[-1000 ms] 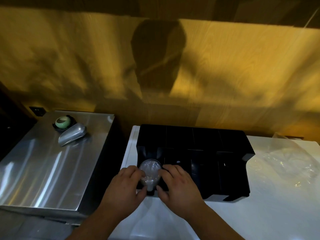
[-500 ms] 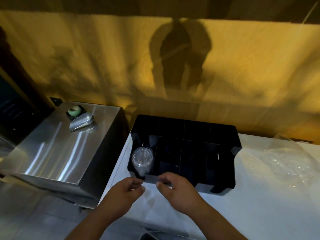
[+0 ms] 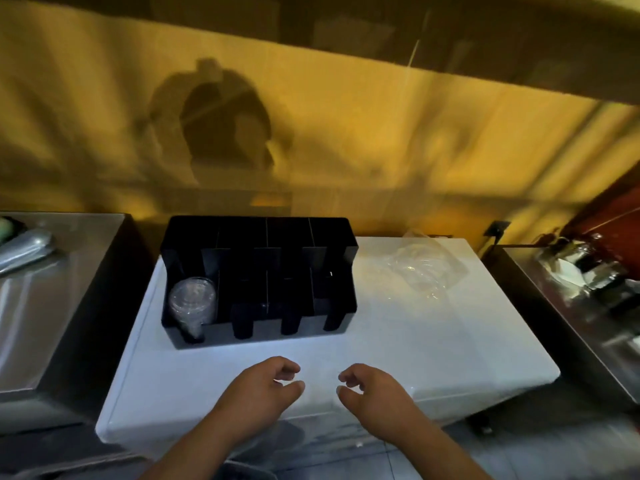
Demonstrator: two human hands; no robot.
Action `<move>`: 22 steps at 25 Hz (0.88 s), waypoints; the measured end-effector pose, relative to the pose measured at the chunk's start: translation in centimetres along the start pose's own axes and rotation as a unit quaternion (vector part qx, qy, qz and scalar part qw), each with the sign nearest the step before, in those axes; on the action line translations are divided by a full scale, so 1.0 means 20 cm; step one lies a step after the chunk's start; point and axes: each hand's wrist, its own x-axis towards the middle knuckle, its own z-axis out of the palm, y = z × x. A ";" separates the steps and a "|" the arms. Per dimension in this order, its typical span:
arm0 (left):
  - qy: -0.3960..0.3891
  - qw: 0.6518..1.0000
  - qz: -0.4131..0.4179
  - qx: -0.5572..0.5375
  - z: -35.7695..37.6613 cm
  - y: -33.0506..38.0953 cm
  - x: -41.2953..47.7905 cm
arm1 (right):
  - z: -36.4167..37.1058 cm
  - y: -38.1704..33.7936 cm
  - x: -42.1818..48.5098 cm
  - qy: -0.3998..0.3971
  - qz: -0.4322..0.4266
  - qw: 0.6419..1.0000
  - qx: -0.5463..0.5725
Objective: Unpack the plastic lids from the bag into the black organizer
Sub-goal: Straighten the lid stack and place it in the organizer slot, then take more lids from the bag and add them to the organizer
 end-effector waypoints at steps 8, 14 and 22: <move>0.002 0.999 0.018 0.040 0.31 0.26 0.02 | -0.22 0.31 -0.04 0.041 0.007 0.999 0.033; 0.049 0.997 -0.024 0.061 0.59 0.51 0.15 | -0.51 0.69 0.11 0.011 -0.036 0.998 0.047; 0.105 0.989 -0.082 0.058 0.89 0.75 0.24 | -0.84 1.07 0.34 -0.005 -0.078 0.997 0.023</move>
